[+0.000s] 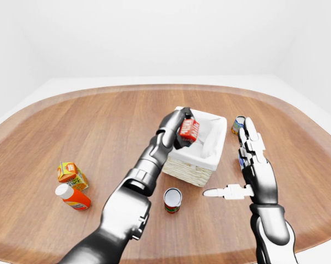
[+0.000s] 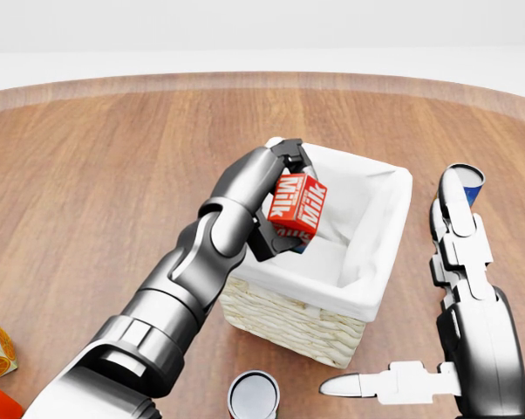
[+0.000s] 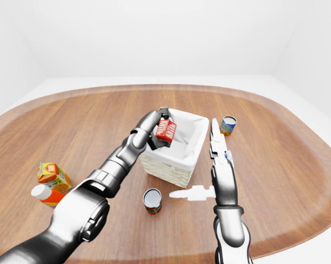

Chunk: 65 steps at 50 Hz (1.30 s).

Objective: Pick the milk and place it in the basket.

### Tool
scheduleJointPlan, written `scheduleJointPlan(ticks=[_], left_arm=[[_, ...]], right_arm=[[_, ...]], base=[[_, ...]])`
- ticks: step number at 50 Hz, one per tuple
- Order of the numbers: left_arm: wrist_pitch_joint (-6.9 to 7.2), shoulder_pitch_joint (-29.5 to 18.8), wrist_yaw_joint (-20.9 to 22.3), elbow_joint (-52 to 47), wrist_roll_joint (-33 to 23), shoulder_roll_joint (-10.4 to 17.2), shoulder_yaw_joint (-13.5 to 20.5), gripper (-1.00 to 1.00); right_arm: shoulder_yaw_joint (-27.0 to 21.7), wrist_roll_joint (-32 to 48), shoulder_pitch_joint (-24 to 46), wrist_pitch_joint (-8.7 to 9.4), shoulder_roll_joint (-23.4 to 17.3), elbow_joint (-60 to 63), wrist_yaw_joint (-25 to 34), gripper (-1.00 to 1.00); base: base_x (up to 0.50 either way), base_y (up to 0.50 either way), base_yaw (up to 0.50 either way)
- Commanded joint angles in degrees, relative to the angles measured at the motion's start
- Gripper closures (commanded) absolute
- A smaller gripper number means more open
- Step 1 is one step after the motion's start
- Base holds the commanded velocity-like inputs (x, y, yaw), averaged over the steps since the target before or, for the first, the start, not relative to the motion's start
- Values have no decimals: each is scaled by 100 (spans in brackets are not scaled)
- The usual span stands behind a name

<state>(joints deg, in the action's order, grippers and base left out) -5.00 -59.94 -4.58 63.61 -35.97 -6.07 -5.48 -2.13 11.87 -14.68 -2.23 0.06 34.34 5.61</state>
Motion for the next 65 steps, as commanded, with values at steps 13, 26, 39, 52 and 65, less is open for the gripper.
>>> scheduleJointPlan(ticks=[13,26,39,52,65], left_arm=[[0,-28,-140,93,449,-163,146,100],[0,-12,-240,243,387,-217,109,100],[0,43,-242,264,319,-206,105,100],[0,-11,-440,394,197,-198,115,-100],[0,-27,-470,341,214,-198,124,-100]], right_arm=[[1,4,-17,-41,-1,-20,-2,-100],[-12,-8,-12,-31,1,-11,8,-100],[-15,-12,-21,-13,7,20,13,-100],[-23,-18,-16,-24,5,13,16,-100],[-16,-15,-8,-27,1,-7,17,-100]], base=[[0,0,0],[0,0,0],[0,0,0],[0,0,0],[0,0,0]])
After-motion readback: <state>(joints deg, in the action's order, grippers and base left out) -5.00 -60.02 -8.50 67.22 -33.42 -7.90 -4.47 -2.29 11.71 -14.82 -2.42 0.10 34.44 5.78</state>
